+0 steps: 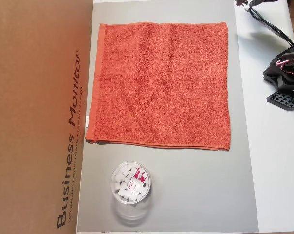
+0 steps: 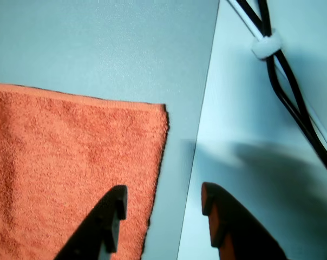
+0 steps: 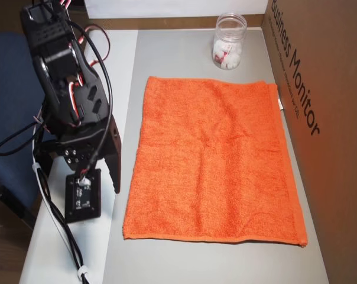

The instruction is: Fold the blanket.

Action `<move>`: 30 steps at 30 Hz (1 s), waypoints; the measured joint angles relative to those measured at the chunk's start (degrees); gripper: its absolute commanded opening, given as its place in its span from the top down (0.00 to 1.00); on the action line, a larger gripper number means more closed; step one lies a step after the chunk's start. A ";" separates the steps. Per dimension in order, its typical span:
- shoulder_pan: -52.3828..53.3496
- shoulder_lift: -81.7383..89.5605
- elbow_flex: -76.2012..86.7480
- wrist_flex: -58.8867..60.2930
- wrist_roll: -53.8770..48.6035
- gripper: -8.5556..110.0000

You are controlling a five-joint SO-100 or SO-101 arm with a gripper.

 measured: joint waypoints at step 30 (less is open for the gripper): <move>1.67 -8.70 23.73 -36.47 -13.10 0.81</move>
